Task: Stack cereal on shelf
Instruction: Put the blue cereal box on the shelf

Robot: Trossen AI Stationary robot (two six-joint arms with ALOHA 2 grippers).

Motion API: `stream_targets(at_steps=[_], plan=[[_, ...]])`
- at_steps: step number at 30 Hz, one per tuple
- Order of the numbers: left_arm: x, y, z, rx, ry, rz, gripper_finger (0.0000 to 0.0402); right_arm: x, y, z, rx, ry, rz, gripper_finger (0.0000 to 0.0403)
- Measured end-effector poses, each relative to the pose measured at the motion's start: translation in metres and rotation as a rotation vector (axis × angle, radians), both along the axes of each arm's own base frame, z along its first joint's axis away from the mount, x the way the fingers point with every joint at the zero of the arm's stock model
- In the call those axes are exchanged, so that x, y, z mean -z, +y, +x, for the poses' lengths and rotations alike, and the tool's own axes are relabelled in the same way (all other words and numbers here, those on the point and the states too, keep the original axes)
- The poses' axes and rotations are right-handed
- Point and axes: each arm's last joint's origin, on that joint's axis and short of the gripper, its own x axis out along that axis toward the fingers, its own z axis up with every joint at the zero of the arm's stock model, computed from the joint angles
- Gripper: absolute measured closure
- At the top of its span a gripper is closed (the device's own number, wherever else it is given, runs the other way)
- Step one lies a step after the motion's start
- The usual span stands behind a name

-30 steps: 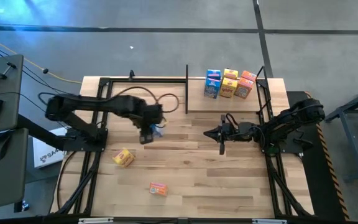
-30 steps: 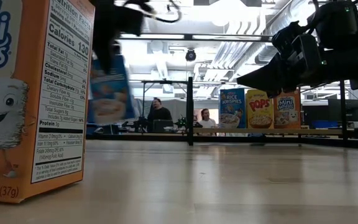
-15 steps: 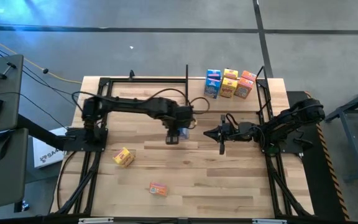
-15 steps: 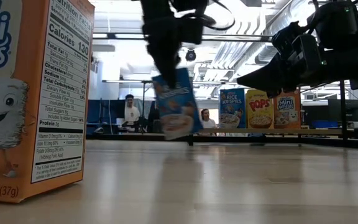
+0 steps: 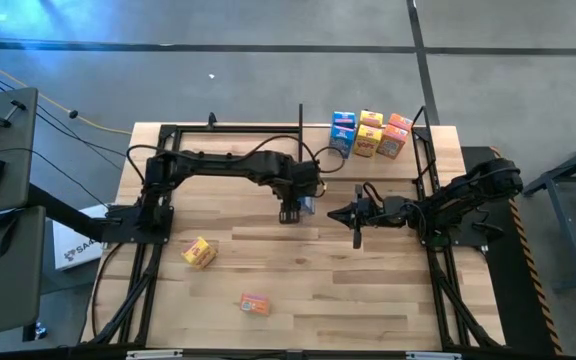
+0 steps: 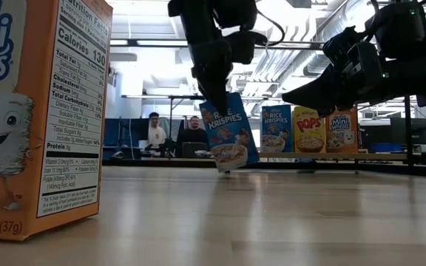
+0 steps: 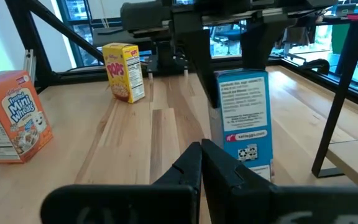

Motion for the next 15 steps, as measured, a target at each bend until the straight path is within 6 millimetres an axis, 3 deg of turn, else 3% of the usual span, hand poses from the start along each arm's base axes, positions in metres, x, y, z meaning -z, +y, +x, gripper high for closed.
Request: stream_targets(at_steps=[15], plan=[[-0.0002,-0.0015,0.0014,-0.017,-0.016,-0.006,0.0224,-0.0001,0.0,0.0,0.001,0.0,0.0,0.0402]])
